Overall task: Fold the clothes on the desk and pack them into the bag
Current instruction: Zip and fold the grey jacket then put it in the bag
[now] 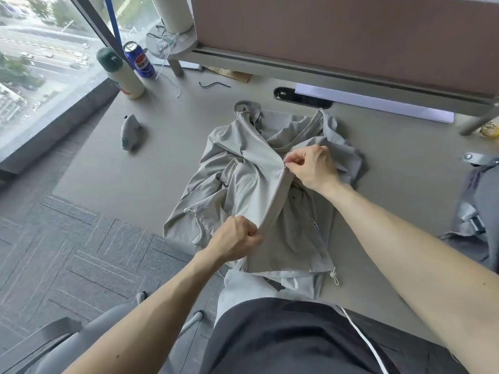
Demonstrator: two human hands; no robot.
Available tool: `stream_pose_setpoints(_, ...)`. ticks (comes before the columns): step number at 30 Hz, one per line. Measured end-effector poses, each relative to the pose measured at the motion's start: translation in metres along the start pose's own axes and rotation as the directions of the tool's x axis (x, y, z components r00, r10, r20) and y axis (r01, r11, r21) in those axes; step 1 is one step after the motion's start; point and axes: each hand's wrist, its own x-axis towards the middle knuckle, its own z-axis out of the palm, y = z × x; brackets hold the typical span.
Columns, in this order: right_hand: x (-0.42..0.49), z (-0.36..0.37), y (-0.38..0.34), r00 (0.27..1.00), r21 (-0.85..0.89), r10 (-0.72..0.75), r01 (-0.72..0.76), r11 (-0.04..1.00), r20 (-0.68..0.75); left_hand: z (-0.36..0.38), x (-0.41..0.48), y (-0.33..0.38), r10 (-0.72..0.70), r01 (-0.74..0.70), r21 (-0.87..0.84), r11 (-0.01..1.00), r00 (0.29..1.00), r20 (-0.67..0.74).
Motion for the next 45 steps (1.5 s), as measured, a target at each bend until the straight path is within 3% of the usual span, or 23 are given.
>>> stream_pose_setpoints(4,0.000,-0.008,-0.001,0.997,0.030,-0.046,0.044,0.999,0.065,0.009,0.000,0.002,-0.105,0.096,0.094,0.991,0.991,0.088)
stream_pose_setpoints(10,-0.002,-0.018,-0.009,0.988,0.069,-0.101,0.093,0.993,0.117,-0.008,0.043,0.043,-0.146,0.176,0.104,0.979,0.959,-0.243)
stream_pose_setpoints(14,-0.003,-0.021,-0.013,0.983,0.087,-0.137,0.127,0.988,0.119,-0.019,0.077,0.071,-0.065,0.111,0.134,0.985,0.949,-0.309)
stream_pose_setpoints(24,0.039,-0.027,-0.003,0.998,0.017,-0.041,0.042,0.999,-0.057,-0.034,0.084,0.042,0.036,-0.020,0.104,0.994,0.988,-0.151)
stream_pose_setpoints(31,0.076,-0.034,-0.003,1.000,0.009,0.018,-0.018,1.000,-0.013,-0.040,0.087,0.034,0.011,-0.015,0.135,0.991,0.999,0.033)
stream_pose_setpoints(37,0.090,-0.044,-0.013,0.998,0.079,0.013,-0.018,0.997,0.062,-0.080,0.137,0.050,0.002,0.035,0.118,0.992,0.954,-0.300)
stream_pose_setpoints(41,0.092,-0.044,-0.018,0.997,0.078,0.004,-0.010,0.997,0.075,-0.088,0.166,0.067,0.102,-0.044,0.205,0.978,0.953,-0.284)
stream_pose_setpoints(45,0.092,-0.043,-0.012,1.000,0.031,0.021,-0.021,0.999,0.006,-0.081,0.173,0.067,0.196,-0.167,0.164,0.972,0.964,-0.181)
